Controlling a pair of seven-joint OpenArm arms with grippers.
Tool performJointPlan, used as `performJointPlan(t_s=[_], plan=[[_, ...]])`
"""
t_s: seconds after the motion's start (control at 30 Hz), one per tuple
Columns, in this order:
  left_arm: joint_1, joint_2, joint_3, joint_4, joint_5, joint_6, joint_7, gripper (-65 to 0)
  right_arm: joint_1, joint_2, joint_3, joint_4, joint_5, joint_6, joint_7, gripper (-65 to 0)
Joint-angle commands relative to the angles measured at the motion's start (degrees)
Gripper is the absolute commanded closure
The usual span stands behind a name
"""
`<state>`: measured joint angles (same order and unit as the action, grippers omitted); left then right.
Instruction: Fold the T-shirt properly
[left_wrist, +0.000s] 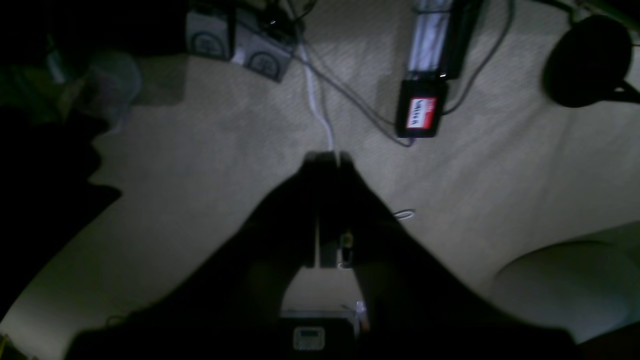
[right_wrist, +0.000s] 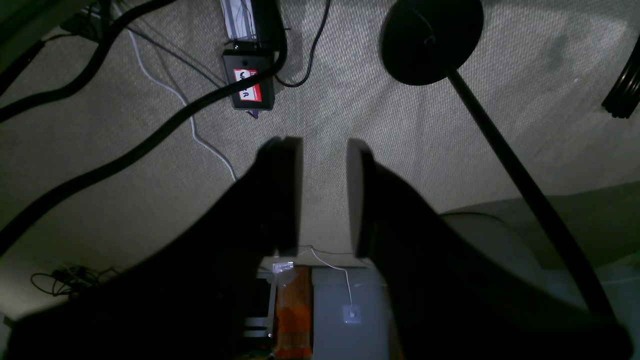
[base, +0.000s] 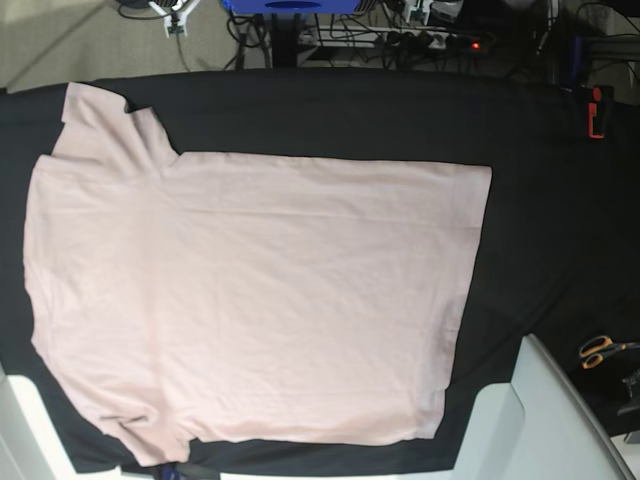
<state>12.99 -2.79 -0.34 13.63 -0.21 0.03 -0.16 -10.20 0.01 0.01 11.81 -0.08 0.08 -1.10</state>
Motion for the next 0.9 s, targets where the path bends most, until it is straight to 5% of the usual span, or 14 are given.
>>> performJointPlan(t_s=[0.0,0.17,0.4,0.67,0.8,0.87], plan=[[0.41,-0.16,0.12,0.04,0.16,0.36,0.12,0.0,-0.13,0.12,-0.14,-0.69,-0.06,0.32,0.0,-14.6],[0.24,-0.16,0.56,0.04,0.43,0.36,0.12,0.0,1.01,0.21,-0.23,-3.86,-0.23,0.67,0.0,-14.6],[-0.55,-0.16,0.56,-0.22,1.22,0.54,0.12,0.0,2.5,0.3,-0.05,-5.7,0.03,6.91,0.0,-14.6],[-0.29,-1.04,0.12,0.04,3.5,0.54,0.03,0.0,1.27,0.38,0.12,-2.19,0.03,7.09,0.36,-14.4],[0.24,-1.83,-0.14,1.27,3.42,0.54,-2.52,0.0,-1.8,0.38,0.38,3.7,0.21,7.0,-0.87,-0.2],[3.4,-2.0,-0.32,4.7,3.06,0.54,-5.86,0.0,-3.12,0.21,0.38,7.48,0.21,7.0,-6.41,-1.2]])
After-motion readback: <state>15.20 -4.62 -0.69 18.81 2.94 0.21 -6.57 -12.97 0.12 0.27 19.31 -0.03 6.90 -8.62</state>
